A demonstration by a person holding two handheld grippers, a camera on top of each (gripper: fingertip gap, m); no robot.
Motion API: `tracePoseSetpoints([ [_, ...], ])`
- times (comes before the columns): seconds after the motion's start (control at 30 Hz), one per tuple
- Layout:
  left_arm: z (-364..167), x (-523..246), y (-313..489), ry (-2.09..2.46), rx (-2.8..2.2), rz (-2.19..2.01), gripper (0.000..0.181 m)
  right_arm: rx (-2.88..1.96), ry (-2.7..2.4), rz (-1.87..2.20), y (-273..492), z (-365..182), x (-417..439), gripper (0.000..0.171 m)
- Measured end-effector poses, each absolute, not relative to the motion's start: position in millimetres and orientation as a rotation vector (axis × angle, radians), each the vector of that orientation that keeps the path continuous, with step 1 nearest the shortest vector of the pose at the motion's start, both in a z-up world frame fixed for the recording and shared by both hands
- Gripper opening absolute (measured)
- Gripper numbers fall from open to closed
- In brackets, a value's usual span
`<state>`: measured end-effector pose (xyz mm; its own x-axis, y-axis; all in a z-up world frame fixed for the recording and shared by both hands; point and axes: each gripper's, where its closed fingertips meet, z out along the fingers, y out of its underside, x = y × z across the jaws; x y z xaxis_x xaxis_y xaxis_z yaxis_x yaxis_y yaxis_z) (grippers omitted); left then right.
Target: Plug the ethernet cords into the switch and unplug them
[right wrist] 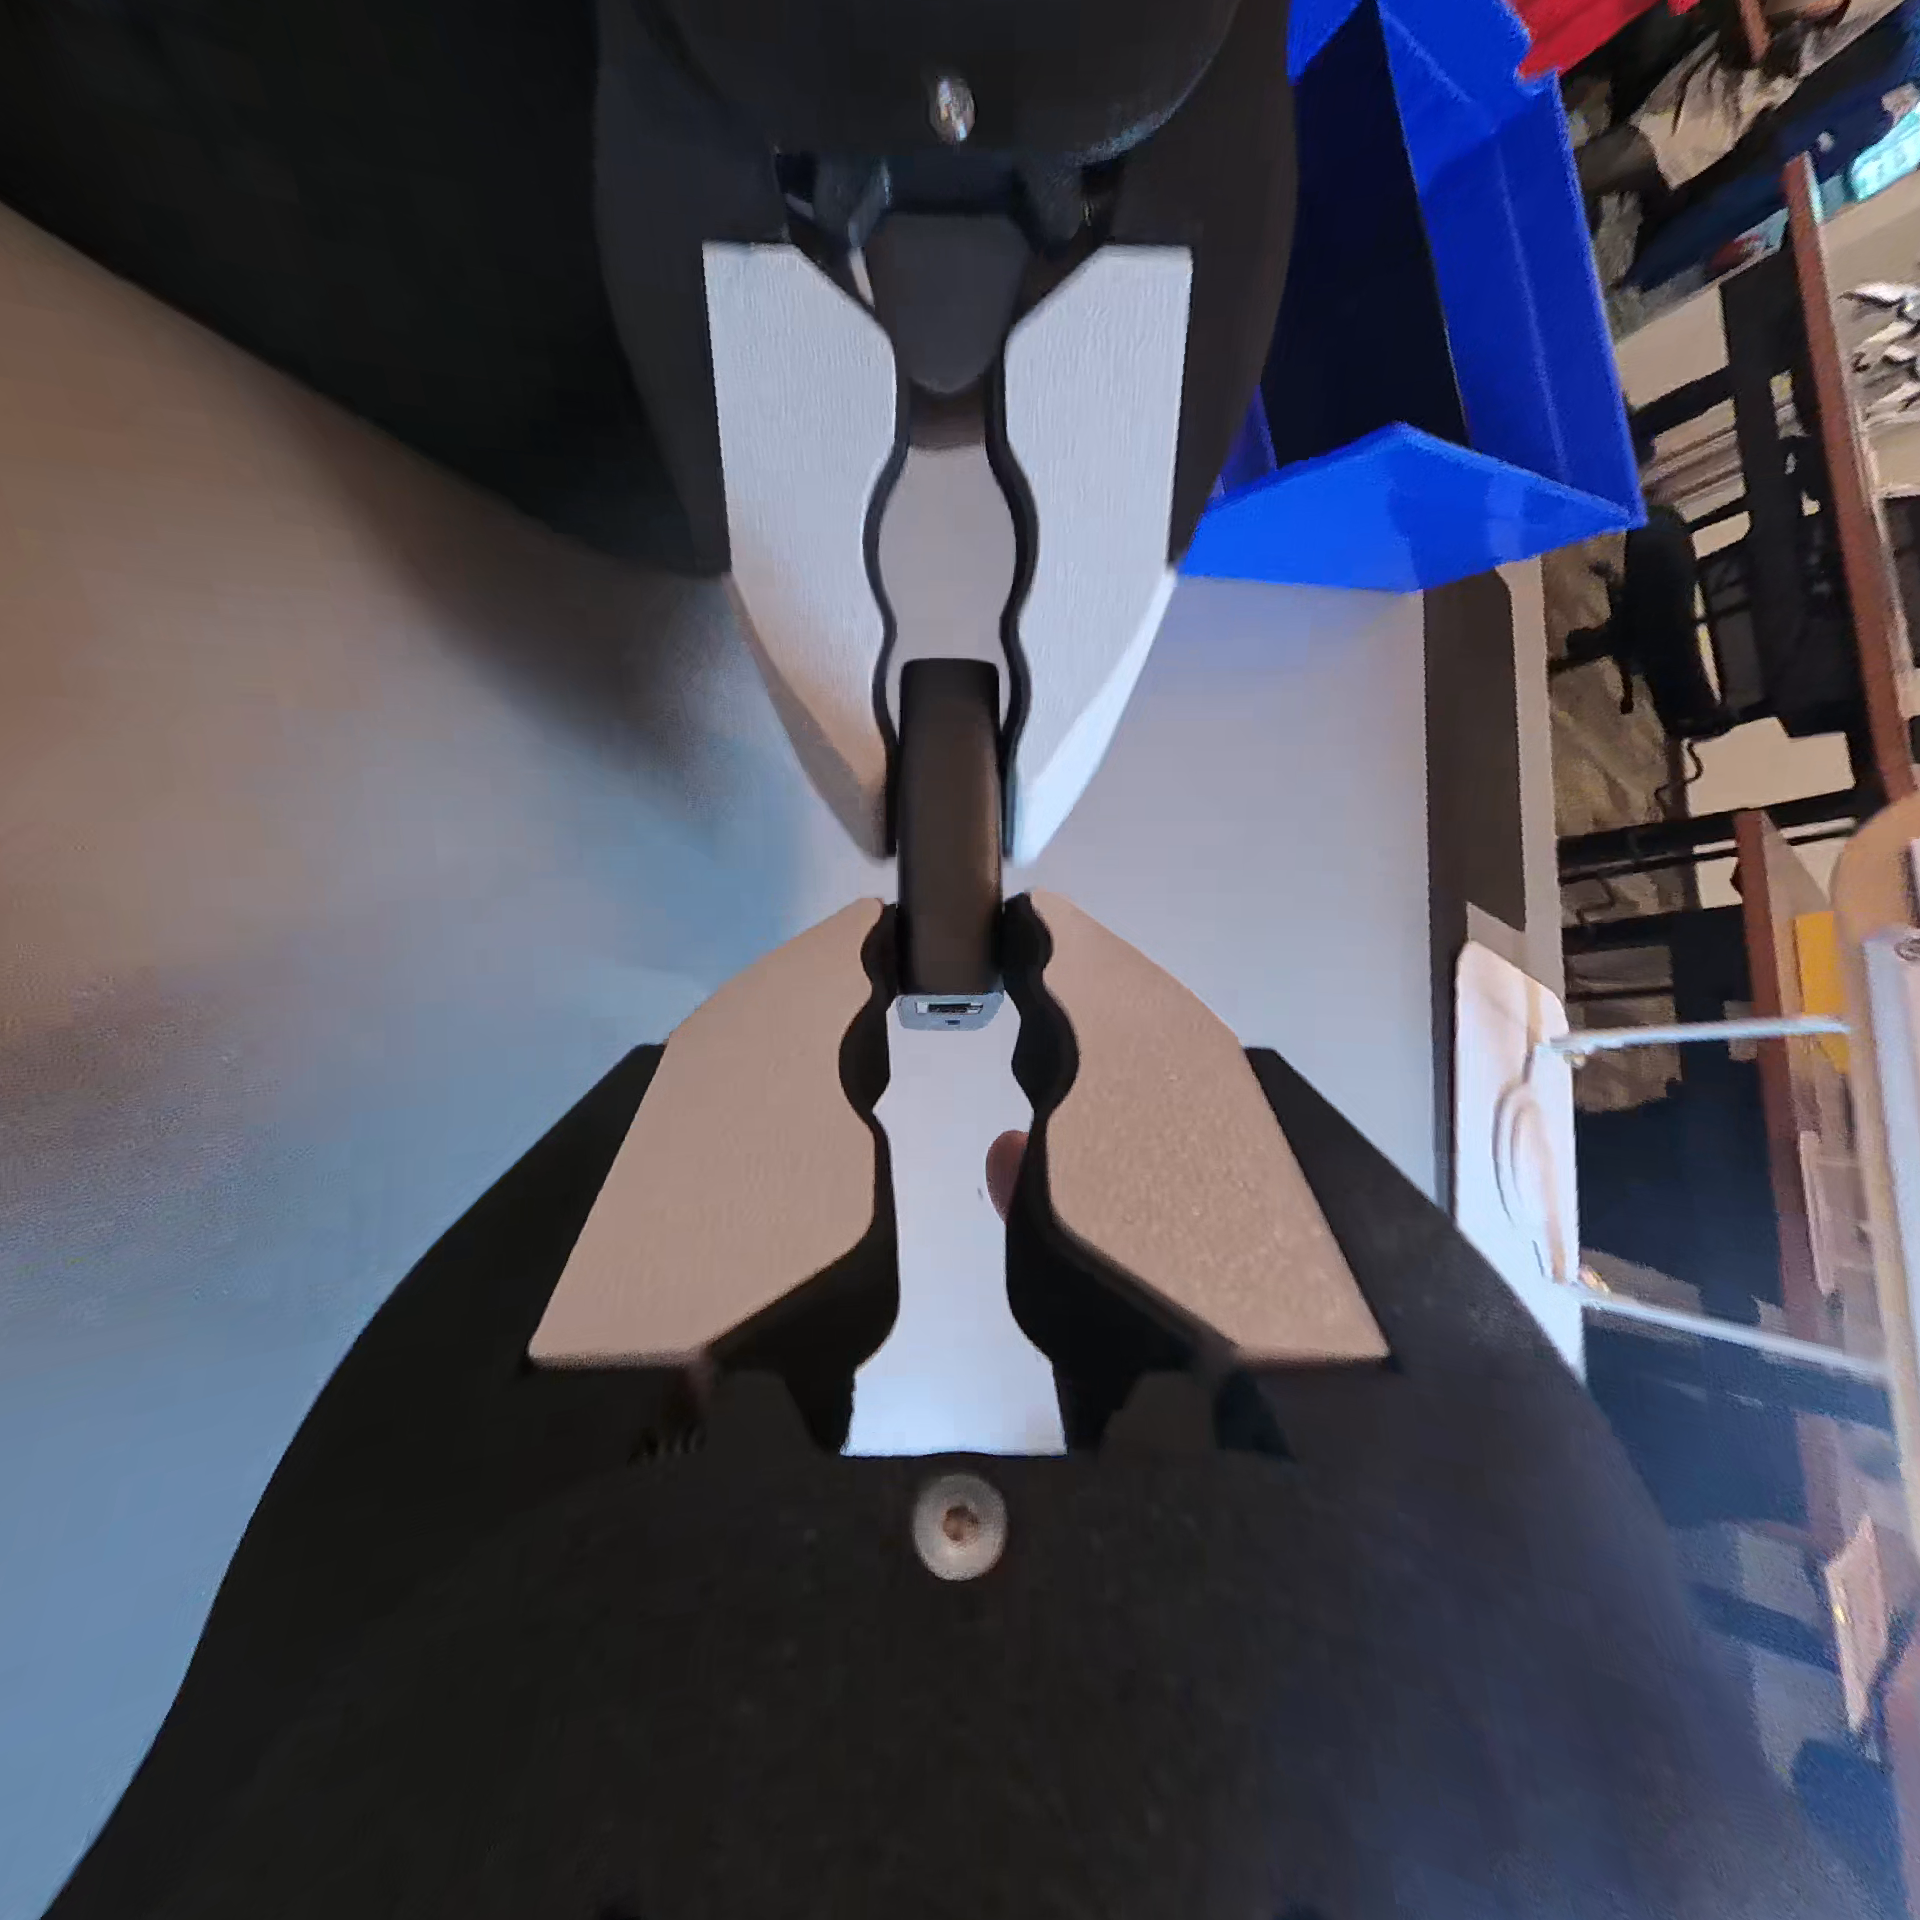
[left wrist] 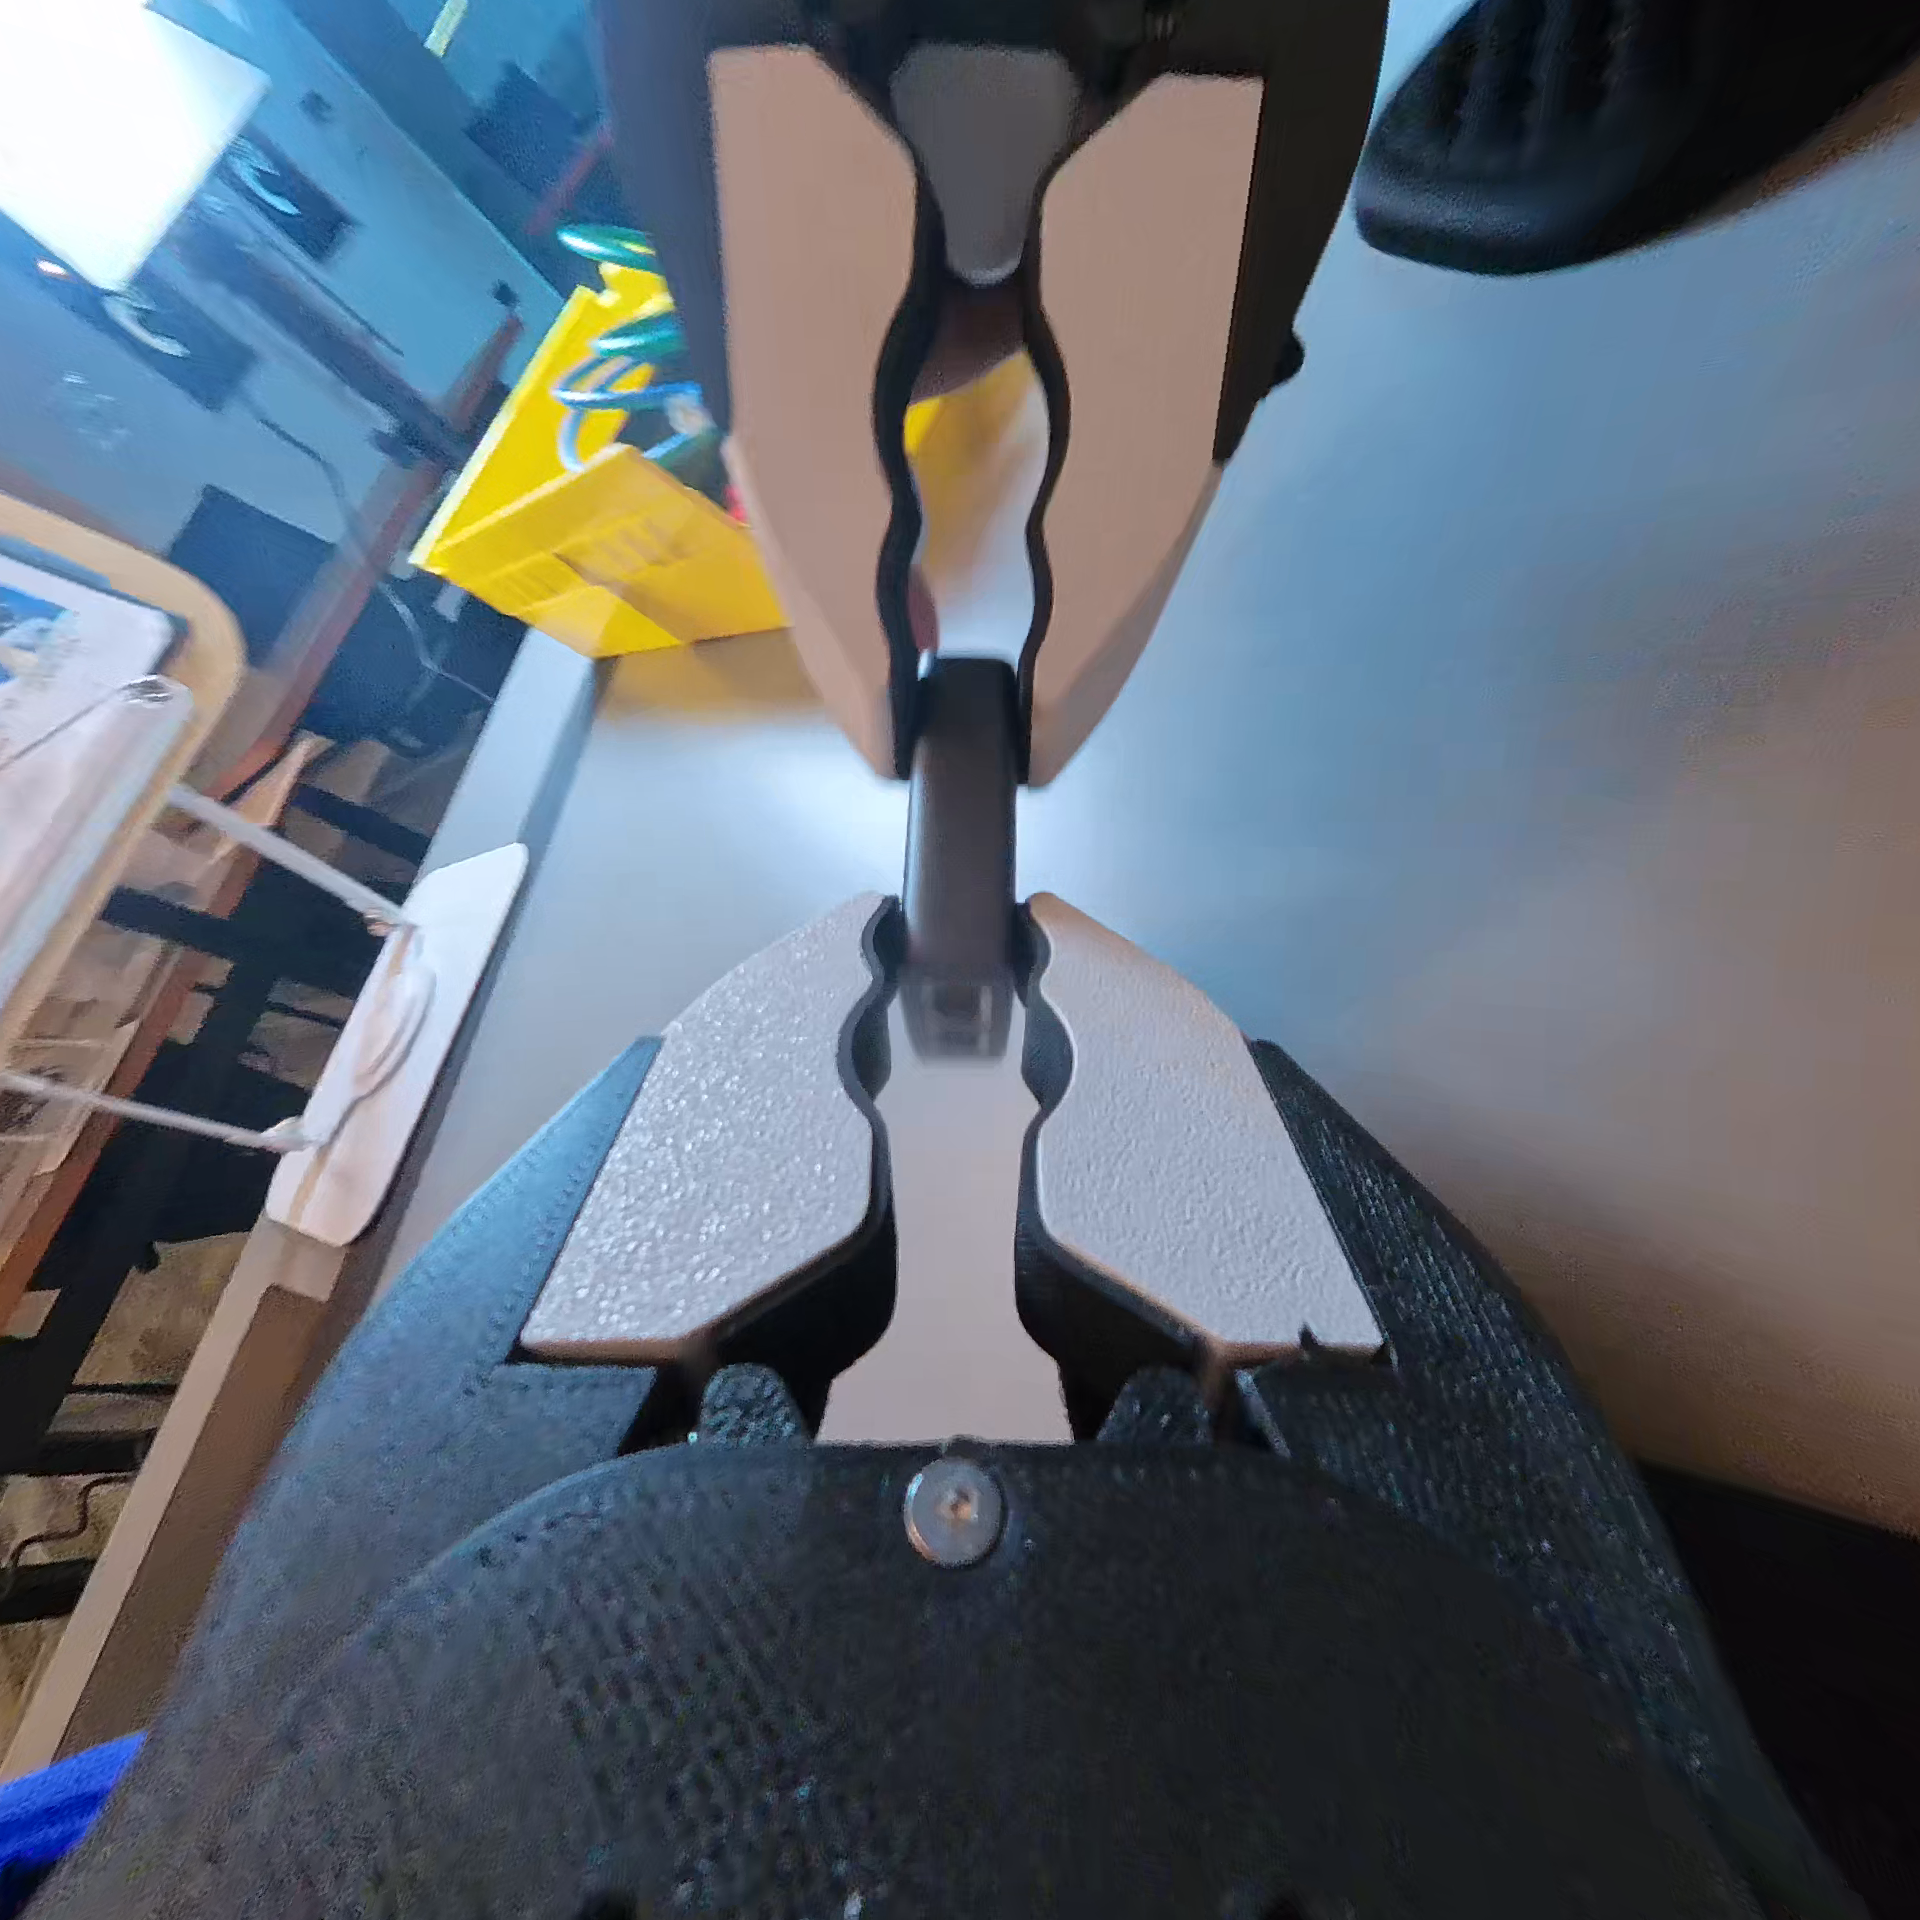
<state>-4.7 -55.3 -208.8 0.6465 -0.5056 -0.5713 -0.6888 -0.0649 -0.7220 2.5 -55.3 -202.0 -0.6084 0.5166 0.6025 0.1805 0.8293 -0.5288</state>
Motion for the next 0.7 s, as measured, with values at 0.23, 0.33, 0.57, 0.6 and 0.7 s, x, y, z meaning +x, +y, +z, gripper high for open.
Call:
tracePoseSetpoints([
  [0.23,-181.2,-36.1,-52.4,0.707,-1.669,0.048,0.020,-0.773,-2.024,0.324,80.8,-107.9,23.5,0.020],
  [0.33,-187.6,-33.2,-50.8,0.688,-1.685,-0.012,0.019,-1.002,-1.902,0.185,185.4,-70.1,29.9,0.020],
  [0.57,-197.1,-28.1,-49.3,0.692,-1.699,-0.039,0.016,-1.539,-1.865,0.085,371.9,-114.8,34.6,0.020],
  [0.6,-198.3,-28.7,-49.1,0.690,-1.701,-0.046,0.016,-1.607,-1.881,0.110,382.7,-129.8,30.9,0.020],
  [0.7,-203.0,-29.0,-47.9,0.685,-1.716,-0.076,0.016,-1.782,-1.983,0.245,393.7,-173.4,19.1,0.020],
])
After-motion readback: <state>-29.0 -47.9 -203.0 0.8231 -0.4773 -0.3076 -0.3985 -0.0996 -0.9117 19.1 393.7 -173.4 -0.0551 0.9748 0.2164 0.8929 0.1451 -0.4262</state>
